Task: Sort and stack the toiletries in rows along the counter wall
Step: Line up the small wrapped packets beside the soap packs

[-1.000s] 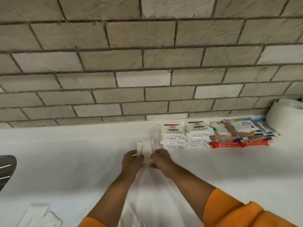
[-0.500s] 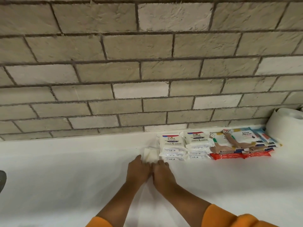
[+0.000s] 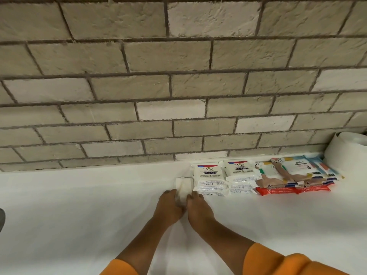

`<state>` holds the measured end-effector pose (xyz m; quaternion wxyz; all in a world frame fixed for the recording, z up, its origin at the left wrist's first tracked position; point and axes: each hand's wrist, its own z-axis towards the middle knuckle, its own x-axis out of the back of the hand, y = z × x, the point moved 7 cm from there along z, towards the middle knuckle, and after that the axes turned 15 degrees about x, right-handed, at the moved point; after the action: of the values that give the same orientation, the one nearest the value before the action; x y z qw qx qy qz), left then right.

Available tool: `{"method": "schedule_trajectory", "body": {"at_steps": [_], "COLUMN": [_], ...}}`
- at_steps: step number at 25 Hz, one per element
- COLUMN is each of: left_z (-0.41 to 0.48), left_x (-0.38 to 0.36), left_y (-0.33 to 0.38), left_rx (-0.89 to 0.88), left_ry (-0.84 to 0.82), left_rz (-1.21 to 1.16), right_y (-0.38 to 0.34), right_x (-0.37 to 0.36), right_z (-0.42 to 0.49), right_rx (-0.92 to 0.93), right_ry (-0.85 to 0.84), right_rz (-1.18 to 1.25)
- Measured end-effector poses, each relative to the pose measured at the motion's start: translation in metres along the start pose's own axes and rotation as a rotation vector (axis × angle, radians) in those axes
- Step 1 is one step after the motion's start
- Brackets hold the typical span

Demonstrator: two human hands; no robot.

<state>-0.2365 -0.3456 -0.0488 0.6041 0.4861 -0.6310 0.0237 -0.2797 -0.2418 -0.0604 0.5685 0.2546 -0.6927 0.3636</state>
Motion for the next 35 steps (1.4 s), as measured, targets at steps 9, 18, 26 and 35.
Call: {"method": "schedule_trajectory", "body": {"at_steps": [9,18,26,35], "left_z": [0.006,0.003,-0.025,-0.134], "left_x": [-0.008,-0.009,0.003,0.030], "left_y": [0.015,0.006,-0.006,-0.104], "left_rx": [-0.052,0.003,-0.029,0.109], "left_ry": [-0.006,-0.018,-0.033,0.134], "left_rz": [0.143,0.152,0.068,-0.221], "right_y": [0.001,-0.001,-0.024,-0.066], "right_x": [0.010,0.014,0.019,-0.011], "right_z": [0.000,-0.008,-0.035,-0.091], "right_rx": [0.051,0.071,0.102,0.000], "right_ry": [-0.061,-0.028,0.112,-0.058], "right_rz": [-0.206,-0.109,-0.056,0.304]}}
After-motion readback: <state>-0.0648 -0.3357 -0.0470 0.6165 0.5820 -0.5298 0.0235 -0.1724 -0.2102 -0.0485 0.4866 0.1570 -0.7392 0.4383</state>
